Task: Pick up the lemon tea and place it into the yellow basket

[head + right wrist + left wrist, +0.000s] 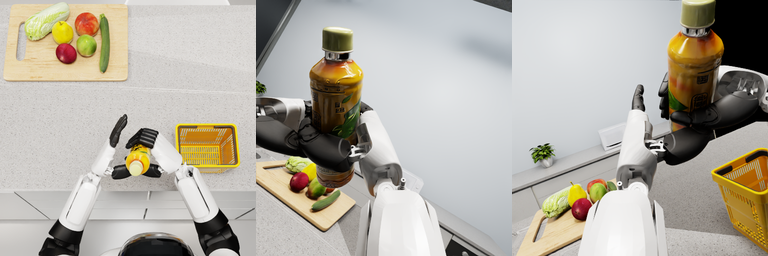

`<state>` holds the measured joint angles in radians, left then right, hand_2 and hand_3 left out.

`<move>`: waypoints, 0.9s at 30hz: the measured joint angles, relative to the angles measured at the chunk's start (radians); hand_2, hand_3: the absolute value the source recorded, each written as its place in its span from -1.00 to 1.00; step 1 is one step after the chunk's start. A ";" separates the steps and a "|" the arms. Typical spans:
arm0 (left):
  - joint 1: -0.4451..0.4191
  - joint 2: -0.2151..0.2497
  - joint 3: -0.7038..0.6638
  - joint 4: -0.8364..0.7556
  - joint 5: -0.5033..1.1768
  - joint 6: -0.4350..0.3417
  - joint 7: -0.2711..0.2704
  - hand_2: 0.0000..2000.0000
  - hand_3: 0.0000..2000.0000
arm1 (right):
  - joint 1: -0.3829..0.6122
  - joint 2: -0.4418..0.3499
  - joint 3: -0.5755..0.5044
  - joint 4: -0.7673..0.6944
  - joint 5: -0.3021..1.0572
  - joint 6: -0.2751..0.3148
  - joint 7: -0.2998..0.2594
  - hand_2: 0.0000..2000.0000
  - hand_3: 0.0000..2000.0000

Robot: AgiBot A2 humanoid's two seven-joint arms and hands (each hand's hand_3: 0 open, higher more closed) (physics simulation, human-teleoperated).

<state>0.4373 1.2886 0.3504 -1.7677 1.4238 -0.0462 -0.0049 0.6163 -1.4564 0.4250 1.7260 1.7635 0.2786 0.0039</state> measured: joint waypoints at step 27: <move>0.023 0.027 -0.359 -0.006 0.000 0.046 0.005 -1.00 -1.00 | -0.143 -0.004 -0.468 0.038 -0.003 -0.245 -0.050 -1.00 -1.00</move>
<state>0.4604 1.3160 -0.0082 -1.7740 1.4241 0.0000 0.0000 0.4735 -1.4606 -0.0434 1.7636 1.7603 0.0338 -0.0464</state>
